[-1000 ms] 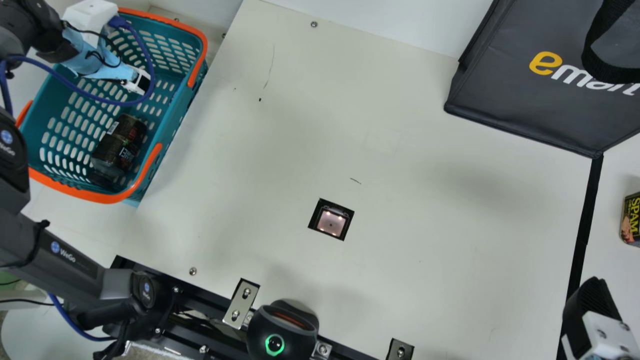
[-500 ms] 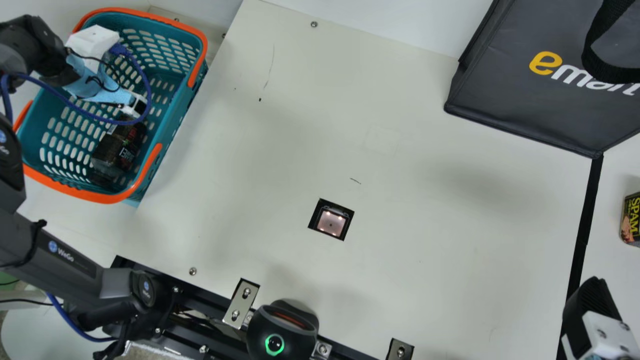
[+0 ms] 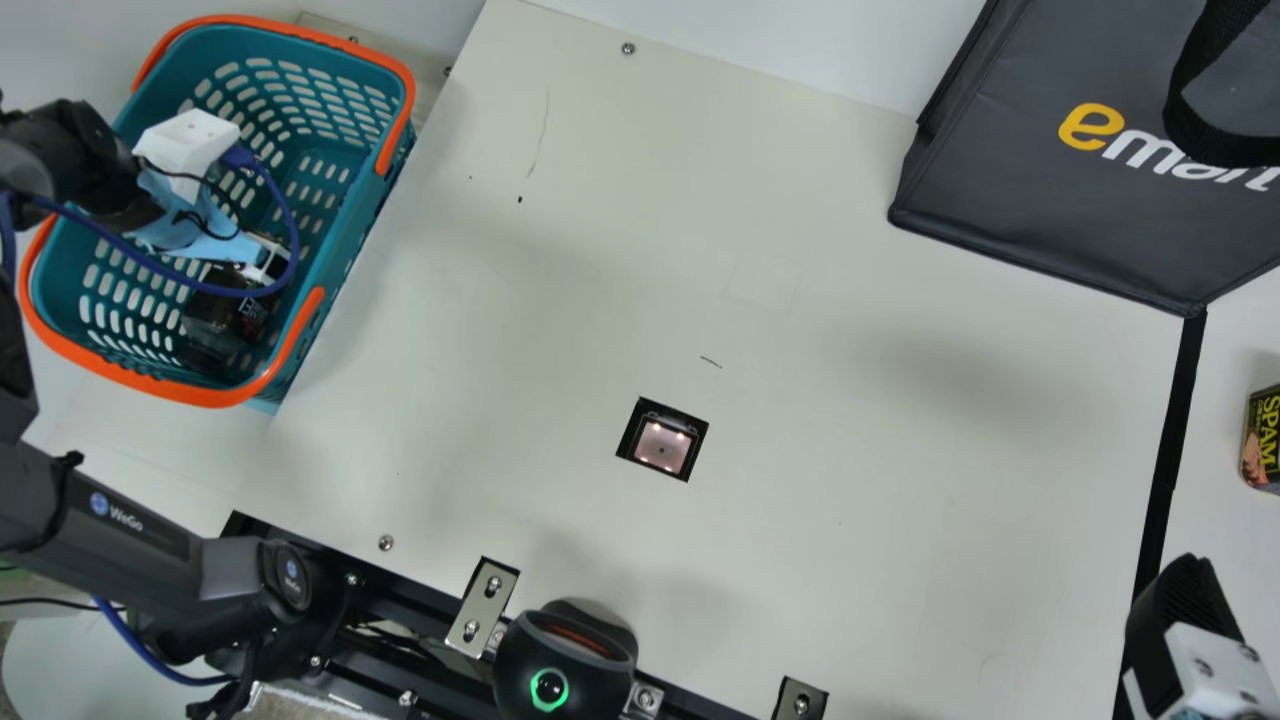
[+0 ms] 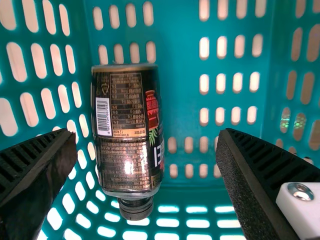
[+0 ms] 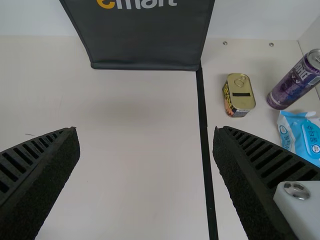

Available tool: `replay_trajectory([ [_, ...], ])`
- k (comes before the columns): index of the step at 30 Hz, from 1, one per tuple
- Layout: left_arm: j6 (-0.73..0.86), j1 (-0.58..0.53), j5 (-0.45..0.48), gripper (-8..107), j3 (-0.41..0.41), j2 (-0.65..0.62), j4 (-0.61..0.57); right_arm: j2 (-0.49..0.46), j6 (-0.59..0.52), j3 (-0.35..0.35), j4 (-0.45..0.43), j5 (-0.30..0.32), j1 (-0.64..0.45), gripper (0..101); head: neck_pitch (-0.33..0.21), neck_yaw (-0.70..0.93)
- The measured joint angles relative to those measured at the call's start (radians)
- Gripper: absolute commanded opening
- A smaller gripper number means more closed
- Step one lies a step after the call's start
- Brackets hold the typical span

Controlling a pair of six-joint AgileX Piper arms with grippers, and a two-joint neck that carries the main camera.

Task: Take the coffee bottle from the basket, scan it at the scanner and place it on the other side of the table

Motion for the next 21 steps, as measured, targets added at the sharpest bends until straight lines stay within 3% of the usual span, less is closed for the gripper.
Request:
replay_trajectory([
  [10,0.006,0.009,-0.157,90,0.094,0.009,0.021,0.000,0.000,0.000,0.000,0.001,0.000,95,0.000,0.000],
  [21,0.004,0.015,-0.250,90,0.103,0.062,0.021,0.000,0.000,0.000,0.000,0.001,0.000,95,0.000,0.000],
])
